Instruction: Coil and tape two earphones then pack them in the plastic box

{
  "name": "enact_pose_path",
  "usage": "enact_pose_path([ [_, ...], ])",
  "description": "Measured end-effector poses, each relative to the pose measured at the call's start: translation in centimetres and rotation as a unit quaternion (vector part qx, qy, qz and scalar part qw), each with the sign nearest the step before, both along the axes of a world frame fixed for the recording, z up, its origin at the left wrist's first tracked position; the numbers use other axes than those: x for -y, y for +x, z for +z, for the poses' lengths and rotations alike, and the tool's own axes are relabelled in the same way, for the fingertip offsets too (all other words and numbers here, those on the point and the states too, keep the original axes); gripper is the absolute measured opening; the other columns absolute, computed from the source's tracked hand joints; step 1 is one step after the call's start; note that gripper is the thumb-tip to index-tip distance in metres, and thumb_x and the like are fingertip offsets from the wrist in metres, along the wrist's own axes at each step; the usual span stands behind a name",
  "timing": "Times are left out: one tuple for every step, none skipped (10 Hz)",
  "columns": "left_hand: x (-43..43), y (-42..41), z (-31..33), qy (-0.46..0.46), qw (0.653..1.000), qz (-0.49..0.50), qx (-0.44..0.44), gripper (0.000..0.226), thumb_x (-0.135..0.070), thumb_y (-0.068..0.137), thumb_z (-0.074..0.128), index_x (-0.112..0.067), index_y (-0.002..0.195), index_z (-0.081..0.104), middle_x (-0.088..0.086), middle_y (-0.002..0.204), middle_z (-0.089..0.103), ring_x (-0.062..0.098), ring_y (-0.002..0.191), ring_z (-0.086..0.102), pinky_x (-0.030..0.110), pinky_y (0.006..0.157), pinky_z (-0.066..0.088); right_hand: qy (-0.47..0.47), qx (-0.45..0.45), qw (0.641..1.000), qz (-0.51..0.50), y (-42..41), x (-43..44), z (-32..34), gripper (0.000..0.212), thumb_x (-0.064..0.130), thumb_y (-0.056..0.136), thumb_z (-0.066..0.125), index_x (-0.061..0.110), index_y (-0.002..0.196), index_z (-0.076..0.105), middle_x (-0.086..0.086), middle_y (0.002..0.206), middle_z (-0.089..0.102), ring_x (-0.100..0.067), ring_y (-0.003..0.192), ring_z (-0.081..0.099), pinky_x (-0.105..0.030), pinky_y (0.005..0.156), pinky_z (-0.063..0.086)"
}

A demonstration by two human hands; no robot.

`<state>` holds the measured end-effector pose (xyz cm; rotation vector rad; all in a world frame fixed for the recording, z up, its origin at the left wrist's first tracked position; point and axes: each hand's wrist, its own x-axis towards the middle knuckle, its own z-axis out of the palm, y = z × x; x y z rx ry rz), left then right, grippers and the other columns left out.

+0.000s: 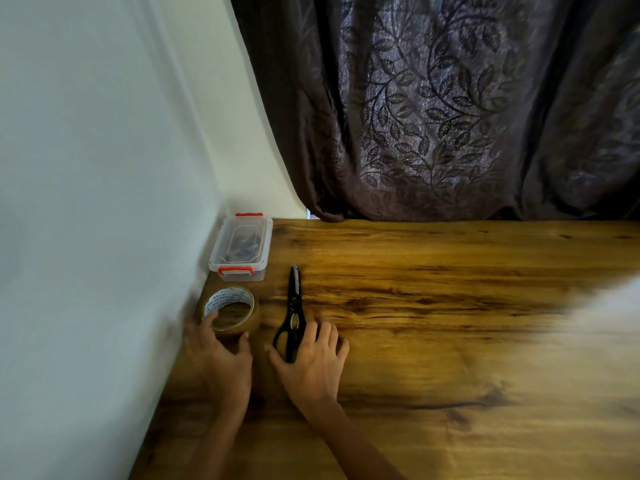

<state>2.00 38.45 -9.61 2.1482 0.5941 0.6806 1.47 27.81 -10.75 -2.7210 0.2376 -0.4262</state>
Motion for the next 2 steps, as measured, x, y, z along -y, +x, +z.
enact_pose_path([
  [1.3,-0.2,0.4,0.092,0.995,0.003,0.035,0.065,-0.004,0.064,0.079,-0.001,0.121,0.050,0.026,0.147,0.029,0.043,0.137,0.021,0.055,0.108,0.027,0.020,0.016,1.000,0.003,0.0,1.2,0.2,0.067,0.073,0.070,0.037,0.019,0.103,0.059,-0.005,0.112,0.064,-0.024,0.107,0.060,-0.048,0.084,0.051],
  [2.9,0.0,0.7,0.126,0.990,-0.014,0.055,0.058,-0.005,0.065,0.078,-0.001,0.117,0.052,0.026,0.148,0.026,0.043,0.138,0.016,0.054,0.109,0.025,0.044,0.032,0.999,0.005,0.1,3.0,0.6,0.062,0.069,0.074,0.039,0.018,0.104,0.058,-0.005,0.117,0.061,-0.024,0.112,0.057,-0.049,0.089,0.048],
])
